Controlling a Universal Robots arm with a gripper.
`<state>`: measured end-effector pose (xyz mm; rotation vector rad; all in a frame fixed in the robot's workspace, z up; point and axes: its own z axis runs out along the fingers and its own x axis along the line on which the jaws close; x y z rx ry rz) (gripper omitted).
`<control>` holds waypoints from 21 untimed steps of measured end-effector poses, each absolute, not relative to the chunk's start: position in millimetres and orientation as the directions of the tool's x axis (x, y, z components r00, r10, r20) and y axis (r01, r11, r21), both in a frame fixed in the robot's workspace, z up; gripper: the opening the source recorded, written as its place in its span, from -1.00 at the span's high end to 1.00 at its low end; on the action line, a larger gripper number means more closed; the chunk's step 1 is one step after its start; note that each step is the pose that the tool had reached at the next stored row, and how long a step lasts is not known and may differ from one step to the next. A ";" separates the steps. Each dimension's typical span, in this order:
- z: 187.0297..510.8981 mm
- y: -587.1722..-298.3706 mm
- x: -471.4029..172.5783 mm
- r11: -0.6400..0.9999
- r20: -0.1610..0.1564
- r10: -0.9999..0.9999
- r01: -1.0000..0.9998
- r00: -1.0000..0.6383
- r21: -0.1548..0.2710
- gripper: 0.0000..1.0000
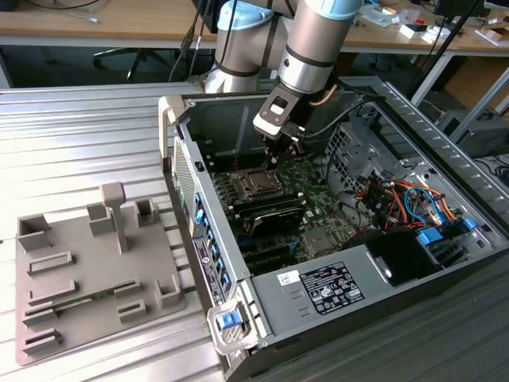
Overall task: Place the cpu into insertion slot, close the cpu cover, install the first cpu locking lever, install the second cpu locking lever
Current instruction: 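Install the first cpu locking lever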
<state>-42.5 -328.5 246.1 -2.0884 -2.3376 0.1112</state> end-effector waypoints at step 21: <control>246.1 -328.5 -42.5 0.188 -0.041 0.981 0.981 -0.190 -0.056 0.79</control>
